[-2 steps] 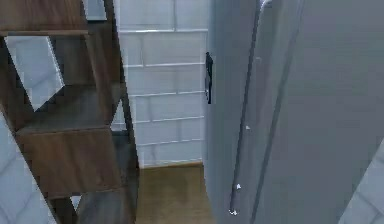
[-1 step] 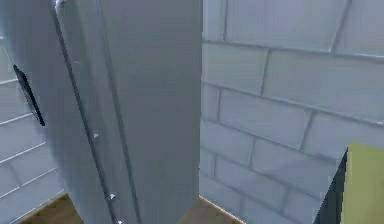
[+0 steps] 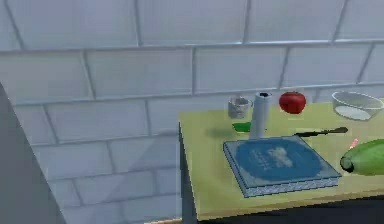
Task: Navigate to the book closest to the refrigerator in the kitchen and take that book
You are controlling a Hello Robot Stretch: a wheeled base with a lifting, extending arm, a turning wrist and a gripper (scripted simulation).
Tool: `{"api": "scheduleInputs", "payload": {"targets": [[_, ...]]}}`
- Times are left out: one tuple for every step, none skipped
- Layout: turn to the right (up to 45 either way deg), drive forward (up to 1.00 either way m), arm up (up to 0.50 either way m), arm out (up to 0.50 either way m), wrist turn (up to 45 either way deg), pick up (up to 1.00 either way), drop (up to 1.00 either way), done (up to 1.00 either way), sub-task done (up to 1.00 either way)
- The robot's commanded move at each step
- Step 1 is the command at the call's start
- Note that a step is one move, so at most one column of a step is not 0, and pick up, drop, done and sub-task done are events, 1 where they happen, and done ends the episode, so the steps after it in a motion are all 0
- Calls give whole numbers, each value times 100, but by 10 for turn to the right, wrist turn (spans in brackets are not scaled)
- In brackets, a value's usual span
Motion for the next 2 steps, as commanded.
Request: {"api": "scheduleInputs", "payload": {"targets": [[450,0,0,0,0,0,0,0,0],[390,0,0,0,0,0,0,0,0]]}}
